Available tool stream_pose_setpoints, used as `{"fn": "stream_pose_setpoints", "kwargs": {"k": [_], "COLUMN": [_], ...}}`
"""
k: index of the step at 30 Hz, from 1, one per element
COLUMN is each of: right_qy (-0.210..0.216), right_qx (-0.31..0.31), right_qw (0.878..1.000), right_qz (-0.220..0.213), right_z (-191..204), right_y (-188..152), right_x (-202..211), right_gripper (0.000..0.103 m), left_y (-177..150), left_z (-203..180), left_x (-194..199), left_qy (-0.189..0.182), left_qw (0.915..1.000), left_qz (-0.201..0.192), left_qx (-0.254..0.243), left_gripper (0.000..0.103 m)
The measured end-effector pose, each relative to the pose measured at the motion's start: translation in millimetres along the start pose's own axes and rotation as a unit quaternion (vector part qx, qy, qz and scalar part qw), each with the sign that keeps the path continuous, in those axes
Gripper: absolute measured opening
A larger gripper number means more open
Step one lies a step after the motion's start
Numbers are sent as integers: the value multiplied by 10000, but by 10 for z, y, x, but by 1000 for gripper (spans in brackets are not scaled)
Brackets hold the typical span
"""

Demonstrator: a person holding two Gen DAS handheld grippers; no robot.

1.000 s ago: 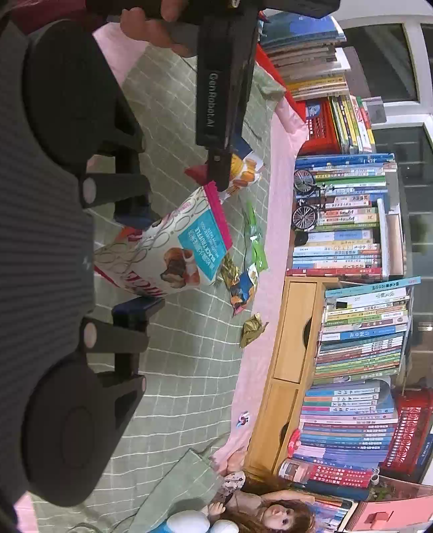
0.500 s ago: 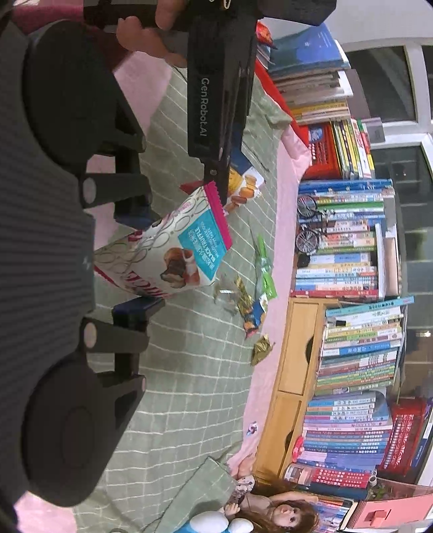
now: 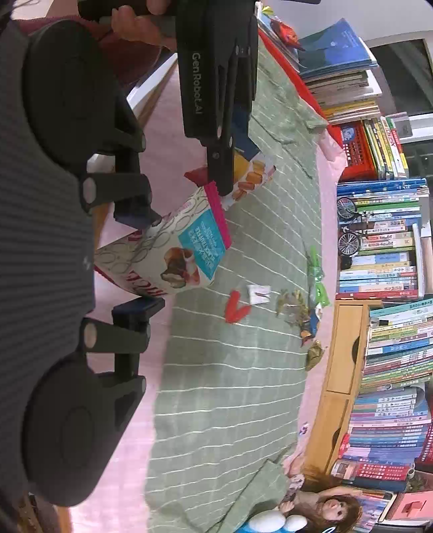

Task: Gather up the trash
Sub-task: 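Lift both held packets and carry them down past the bed edge to the bin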

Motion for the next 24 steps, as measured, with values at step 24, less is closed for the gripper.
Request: {"fn": "stream_pose_setpoints", "kwargs": {"k": [24], "right_qy": [847], "right_qx": [-152], "right_qw": [9889], "right_qz": [1210], "right_z": [340], "right_y": [-736], "right_x": [-377], "right_gripper": [49], "left_y": [-1173], "left_z": [182], "left_x": [225], "left_qy": [84], "left_qw": [9963], "left_qz": [840], "left_qx": [-145], "left_gripper": [40]}}
Point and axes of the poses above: each gripper's, at about its wrist camera, not at the fingertips, and x roughly against the way its jaws point, z to its left, y to its top, the point moved 1 cm from there along -x, roughly the way its jaws point, and after that the axes turned 9 degrees about x, right-handed, at the moved point
